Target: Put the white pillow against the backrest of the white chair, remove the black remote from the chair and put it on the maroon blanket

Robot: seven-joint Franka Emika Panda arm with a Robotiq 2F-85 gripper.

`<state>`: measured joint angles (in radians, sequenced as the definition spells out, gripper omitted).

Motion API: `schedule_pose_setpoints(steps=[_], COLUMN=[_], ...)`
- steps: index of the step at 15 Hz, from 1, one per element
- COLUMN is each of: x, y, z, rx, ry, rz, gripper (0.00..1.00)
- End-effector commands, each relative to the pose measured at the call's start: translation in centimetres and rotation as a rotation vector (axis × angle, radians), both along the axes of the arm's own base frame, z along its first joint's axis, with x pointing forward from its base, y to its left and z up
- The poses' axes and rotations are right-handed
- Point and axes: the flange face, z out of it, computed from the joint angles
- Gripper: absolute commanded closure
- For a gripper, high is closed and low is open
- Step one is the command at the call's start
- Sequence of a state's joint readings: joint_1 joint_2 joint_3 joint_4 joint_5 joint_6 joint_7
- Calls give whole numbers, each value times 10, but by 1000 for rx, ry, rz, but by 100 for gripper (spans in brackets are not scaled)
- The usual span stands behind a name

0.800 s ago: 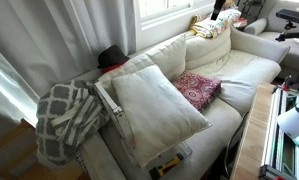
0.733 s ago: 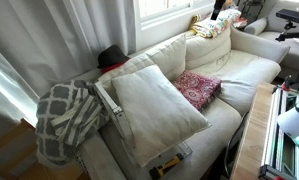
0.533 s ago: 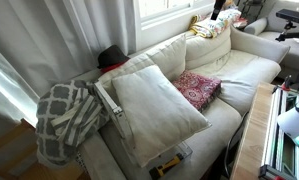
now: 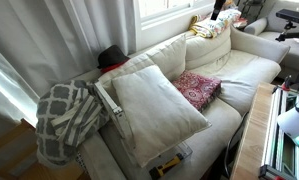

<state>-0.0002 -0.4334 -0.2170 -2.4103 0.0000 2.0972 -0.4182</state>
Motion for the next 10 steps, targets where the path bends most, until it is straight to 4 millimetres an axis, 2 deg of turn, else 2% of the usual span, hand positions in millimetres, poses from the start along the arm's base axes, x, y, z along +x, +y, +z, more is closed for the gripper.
schedule_pose_setpoints(steps=[1,4,7,10], x=[0,0,28,59], y=[0,0,-12,-11], z=[1,1,-38,-86], rx=[0,0,92,218], ry=[1,1,54,82], rz=[0,0,26,134], gripper=[0,0,0,0])
